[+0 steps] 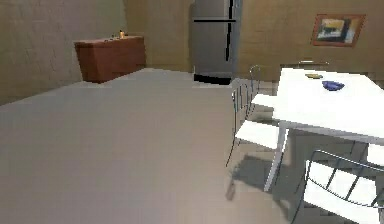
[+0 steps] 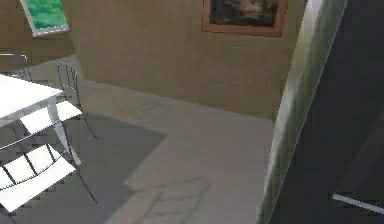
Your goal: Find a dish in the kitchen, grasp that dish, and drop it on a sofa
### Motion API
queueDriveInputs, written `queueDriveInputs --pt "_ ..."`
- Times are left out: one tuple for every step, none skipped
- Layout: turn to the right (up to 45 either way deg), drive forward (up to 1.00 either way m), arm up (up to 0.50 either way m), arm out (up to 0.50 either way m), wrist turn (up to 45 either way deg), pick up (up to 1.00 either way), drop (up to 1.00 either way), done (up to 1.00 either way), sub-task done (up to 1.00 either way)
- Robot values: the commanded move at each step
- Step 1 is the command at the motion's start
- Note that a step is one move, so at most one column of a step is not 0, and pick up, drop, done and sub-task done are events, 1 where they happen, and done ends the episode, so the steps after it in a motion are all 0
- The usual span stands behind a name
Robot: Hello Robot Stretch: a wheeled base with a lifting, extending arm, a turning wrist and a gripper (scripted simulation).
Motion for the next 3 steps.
queueDriveInputs --pt "0.0 1.00 0.00 0.00 0.0 0.00 0.00 0.00 0.00" --pt "-3.0 0.00 0.00 0.00 0.0 0.00 0.00 0.00 0.00" --pt "0.0 0.80 0.00 0.00 0.0 0.00 0.00 0.00 0.00"
